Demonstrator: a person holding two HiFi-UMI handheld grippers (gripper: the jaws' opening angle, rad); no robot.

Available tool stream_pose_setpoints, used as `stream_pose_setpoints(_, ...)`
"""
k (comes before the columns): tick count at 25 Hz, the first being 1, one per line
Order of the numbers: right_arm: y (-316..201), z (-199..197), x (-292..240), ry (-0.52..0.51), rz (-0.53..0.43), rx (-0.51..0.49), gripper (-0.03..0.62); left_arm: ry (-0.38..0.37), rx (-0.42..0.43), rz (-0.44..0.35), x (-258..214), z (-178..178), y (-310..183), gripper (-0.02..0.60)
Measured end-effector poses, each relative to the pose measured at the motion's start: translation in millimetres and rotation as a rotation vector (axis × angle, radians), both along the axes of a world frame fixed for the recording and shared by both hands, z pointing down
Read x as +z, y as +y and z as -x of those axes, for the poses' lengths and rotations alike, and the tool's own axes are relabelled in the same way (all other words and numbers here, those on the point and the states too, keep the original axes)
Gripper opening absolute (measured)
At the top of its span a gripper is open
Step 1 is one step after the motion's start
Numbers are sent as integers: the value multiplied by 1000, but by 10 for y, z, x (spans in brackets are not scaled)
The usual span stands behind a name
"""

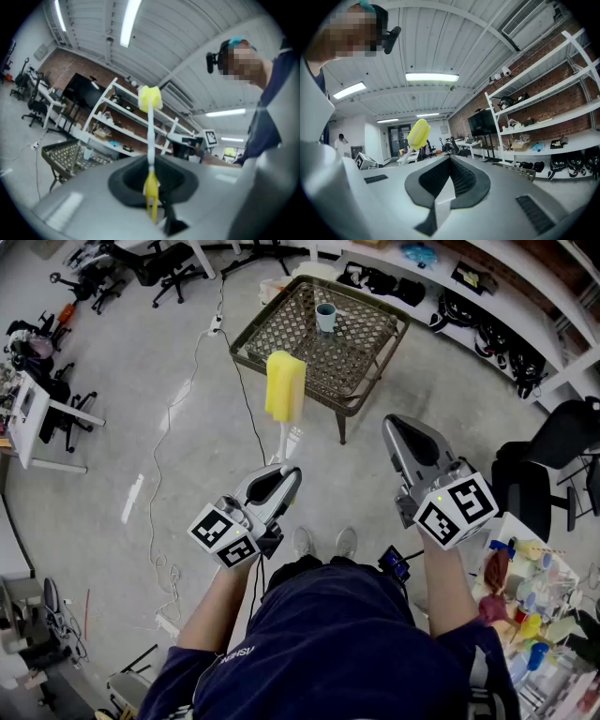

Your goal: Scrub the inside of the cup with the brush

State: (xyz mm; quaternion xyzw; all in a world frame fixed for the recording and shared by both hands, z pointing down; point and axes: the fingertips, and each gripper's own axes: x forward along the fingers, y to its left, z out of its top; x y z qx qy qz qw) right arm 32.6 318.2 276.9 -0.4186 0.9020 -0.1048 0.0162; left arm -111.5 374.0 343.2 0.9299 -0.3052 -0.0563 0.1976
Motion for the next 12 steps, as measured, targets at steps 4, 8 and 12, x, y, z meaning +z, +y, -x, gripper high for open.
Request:
stream_pose_setpoints(4,4,7,15,-2,0,5,3,-3,7,0,16,4,-8,38)
stream_pose_setpoints(8,-4,5,29,-2,3,4,3,-5,8,0,12,-9,-28,38)
stream_pose_setpoints(12,-39,-17,80,-7,16,2,3,-27,3,-1,35,-49,-94,38)
